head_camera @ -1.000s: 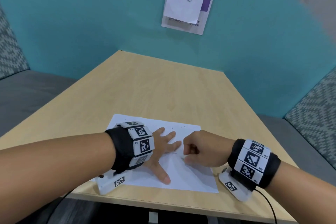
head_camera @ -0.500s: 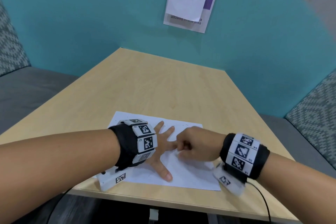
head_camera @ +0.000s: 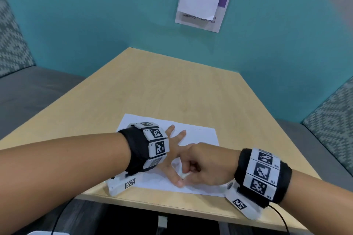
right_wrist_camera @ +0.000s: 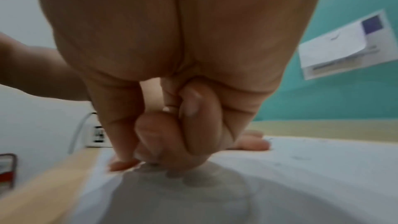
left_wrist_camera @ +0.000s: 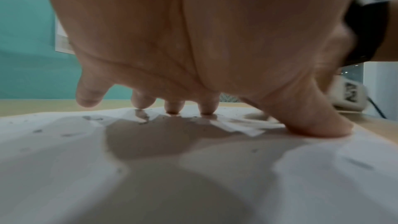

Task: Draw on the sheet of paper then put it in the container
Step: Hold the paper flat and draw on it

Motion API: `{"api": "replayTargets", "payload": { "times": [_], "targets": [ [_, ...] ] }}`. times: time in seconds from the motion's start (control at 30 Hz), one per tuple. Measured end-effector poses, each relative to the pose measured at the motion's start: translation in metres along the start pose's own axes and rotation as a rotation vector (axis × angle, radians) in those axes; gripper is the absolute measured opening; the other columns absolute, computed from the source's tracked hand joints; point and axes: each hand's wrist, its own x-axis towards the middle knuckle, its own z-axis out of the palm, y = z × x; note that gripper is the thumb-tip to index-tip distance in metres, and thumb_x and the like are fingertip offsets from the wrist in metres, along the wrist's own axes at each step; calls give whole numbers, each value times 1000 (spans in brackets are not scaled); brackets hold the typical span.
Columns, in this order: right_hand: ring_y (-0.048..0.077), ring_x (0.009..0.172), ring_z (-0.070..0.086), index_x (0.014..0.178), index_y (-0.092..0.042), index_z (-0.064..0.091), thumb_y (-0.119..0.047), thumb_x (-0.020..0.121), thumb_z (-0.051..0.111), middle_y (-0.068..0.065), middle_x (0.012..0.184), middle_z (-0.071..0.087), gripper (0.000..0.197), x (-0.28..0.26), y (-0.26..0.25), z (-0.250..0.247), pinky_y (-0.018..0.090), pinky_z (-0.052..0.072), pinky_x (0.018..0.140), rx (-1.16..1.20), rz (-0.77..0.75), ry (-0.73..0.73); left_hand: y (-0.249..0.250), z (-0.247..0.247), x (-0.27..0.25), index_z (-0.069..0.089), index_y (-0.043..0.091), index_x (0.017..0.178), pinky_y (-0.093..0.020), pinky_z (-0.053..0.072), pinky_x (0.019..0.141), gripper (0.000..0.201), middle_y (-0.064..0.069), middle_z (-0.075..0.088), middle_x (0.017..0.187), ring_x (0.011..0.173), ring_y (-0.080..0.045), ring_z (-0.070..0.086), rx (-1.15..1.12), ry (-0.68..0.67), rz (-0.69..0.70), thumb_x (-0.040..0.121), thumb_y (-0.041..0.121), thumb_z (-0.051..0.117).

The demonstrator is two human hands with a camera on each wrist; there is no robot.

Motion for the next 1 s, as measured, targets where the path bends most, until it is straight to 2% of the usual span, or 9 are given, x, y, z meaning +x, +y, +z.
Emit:
{"api": "replayTargets", "payload": {
  "times": [0.07,0.17,0.27,0.37,0.43,0.6,0.8,0.9,1.0],
  "targets": [
    [17,63,49,75,-17,60,-22,86,65,10,75,60,13,-3,1,-3,27,41,60,8,-12,-8,-2,2,3,-14,59,147,-78,-2,107,114,-4,-27,163,145,-44,-28,-5,13,10,65,86,60],
    [12,60,46,72,-29,57,-21,85,65,4,72,59,17,-5,11,-15,28,42,61,-8,59,51,0,0,1,-22,57,145,-77,0,109,115,-5,-26,164,146,-45,-25,22,0,-10,68,85,59],
    [12,62,47,78,-16,63,-24,83,65,13,76,63,9,-10,0,0,34,47,62,20,12,-19,0,-1,2,-21,53,148,-77,-2,109,119,-3,-29,162,145,-44,-28,18,-9,-12,67,86,58],
    [8,62,48,83,-12,64,-27,84,66,-1,72,59,16,-13,4,-1,27,46,63,17,36,2,-3,2,6,-24,52,148,-77,-3,108,122,0,-31,161,145,-42,-29,20,-23,-28,64,89,56],
    [10,61,46,84,-8,64,-26,84,66,3,72,60,19,-12,12,-10,27,44,62,0,68,48,-3,1,6,-25,53,147,-77,-3,108,122,0,-32,161,145,-42,-29,24,-31,-32,64,90,56],
    [8,63,49,87,-12,65,-28,84,65,4,78,65,16,-20,1,5,28,47,63,34,17,-20,0,0,5,-23,49,150,-76,-3,109,122,-1,-30,162,146,-43,-27,26,-14,-35,66,88,57],
    [8,63,49,80,-20,62,-31,83,67,-10,71,58,12,-11,46,-22,25,44,63,-35,196,107,-2,-1,1,-22,48,150,-77,-2,108,120,0,-29,162,146,-40,-28,28,-24,-32,67,88,55],
    [10,63,48,83,-15,63,-30,84,66,1,75,64,16,-11,37,-11,28,47,63,-46,138,62,-1,-3,0,-23,47,150,-76,-4,109,120,0,-30,162,146,-40,-29,19,-35,-27,69,86,56],
    [6,62,48,81,-21,62,-32,84,67,-11,72,58,13,-10,51,-19,21,42,60,-39,185,96,0,-3,0,-22,46,151,-75,-5,110,119,-1,-30,162,146,-40,-29,27,-38,-26,70,85,57]
  ]
}}
